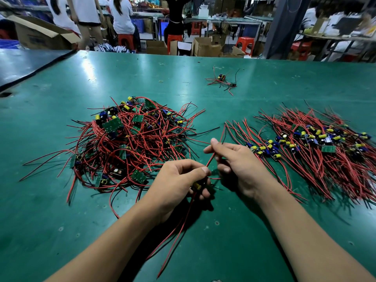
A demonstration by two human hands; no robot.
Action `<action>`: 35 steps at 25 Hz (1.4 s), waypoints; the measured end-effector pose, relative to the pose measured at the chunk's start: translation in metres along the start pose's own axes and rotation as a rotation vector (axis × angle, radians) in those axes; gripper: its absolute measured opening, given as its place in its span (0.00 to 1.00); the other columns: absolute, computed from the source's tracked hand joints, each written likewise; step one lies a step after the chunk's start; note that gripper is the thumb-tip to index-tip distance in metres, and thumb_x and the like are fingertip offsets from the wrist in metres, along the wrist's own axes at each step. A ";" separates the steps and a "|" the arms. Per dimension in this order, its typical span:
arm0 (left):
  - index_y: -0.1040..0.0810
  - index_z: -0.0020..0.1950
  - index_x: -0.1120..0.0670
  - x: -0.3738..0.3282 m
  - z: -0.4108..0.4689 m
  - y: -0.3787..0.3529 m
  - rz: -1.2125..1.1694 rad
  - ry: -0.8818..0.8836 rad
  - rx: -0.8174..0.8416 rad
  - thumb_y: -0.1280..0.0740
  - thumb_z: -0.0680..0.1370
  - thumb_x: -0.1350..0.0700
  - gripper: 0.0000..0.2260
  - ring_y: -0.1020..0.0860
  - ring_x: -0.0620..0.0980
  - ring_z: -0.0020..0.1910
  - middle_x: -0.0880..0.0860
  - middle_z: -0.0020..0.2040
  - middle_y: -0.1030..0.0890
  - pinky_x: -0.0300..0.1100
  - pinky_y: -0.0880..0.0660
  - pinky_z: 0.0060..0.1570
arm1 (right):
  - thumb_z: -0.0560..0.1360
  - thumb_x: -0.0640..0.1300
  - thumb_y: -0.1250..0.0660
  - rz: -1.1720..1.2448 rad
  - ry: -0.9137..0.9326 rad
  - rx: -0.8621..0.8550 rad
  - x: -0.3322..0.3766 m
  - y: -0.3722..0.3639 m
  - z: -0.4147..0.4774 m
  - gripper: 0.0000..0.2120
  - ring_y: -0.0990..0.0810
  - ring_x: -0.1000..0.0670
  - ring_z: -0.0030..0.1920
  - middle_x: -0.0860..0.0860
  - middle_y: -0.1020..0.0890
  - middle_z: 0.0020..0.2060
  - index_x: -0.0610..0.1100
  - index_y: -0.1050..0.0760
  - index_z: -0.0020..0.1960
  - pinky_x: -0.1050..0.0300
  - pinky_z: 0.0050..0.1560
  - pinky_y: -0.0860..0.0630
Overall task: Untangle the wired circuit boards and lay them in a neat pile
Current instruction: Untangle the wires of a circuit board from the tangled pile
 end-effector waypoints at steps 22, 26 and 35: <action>0.19 0.47 0.63 -0.001 0.001 -0.001 -0.054 0.006 -0.025 0.34 0.79 0.58 0.08 0.19 0.53 0.30 0.59 0.38 0.18 0.40 0.22 0.30 | 0.73 0.65 0.34 0.367 -0.150 0.031 0.007 0.010 0.004 0.24 0.40 0.58 0.22 0.55 0.28 0.29 0.45 0.14 0.44 0.66 0.22 0.45; 0.23 0.57 0.63 -0.002 0.007 0.000 -0.283 0.113 -0.076 0.42 0.81 0.43 0.23 0.16 0.58 0.38 0.62 0.47 0.16 0.47 0.18 0.38 | 0.66 0.69 0.32 0.168 -0.128 0.005 0.005 0.010 0.004 0.29 0.37 0.58 0.23 0.56 0.25 0.31 0.46 0.15 0.51 0.65 0.24 0.42; 0.27 0.65 0.58 0.000 0.012 0.007 -0.369 0.184 -0.011 0.53 0.78 0.31 0.35 0.16 0.55 0.51 0.59 0.56 0.16 0.47 0.20 0.50 | 0.63 0.57 0.21 -0.412 0.099 0.156 0.003 -0.007 -0.013 0.31 0.26 0.59 0.31 0.50 0.26 0.42 0.52 0.24 0.63 0.67 0.30 0.30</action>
Point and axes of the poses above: each hand's wrist, its own z-axis towards the middle knuckle, its own y-axis out of the back of the hand, x = y × z, the point moved 3 cm from there along z, towards the middle knuckle
